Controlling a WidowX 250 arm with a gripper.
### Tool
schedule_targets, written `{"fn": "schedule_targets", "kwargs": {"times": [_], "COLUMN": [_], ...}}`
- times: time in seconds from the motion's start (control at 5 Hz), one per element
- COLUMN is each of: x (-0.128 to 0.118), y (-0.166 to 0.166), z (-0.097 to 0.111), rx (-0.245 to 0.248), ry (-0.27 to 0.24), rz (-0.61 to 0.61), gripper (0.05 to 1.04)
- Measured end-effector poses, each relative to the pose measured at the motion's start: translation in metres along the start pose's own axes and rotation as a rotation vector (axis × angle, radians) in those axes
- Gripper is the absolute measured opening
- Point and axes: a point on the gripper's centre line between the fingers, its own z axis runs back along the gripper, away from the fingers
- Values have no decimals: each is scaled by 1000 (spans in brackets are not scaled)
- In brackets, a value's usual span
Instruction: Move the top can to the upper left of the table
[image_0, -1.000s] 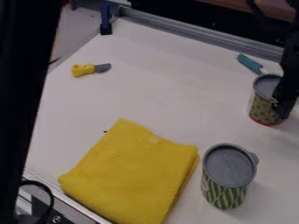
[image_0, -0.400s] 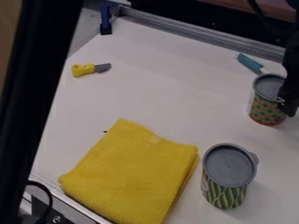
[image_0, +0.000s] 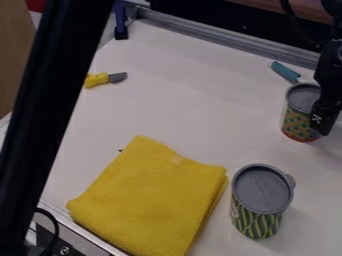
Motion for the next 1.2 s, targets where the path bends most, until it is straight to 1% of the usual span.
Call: {"fn": "schedule_targets", "kwargs": {"times": [0.2, 0.4, 0.6, 0.8, 1.0, 1.2], "x": [14, 35, 60, 91, 123, 150], "y": [14, 26, 37, 50, 58, 62], "z": [-13, -2, 0, -9, -5, -7], "rx": [34, 30, 67, 86, 58, 49], "ry": [-33, -40, -42, -43, -70, -96], "rz": [59, 101, 81, -8, -45, -99], "gripper": [998, 997, 997, 998, 998, 997]}}
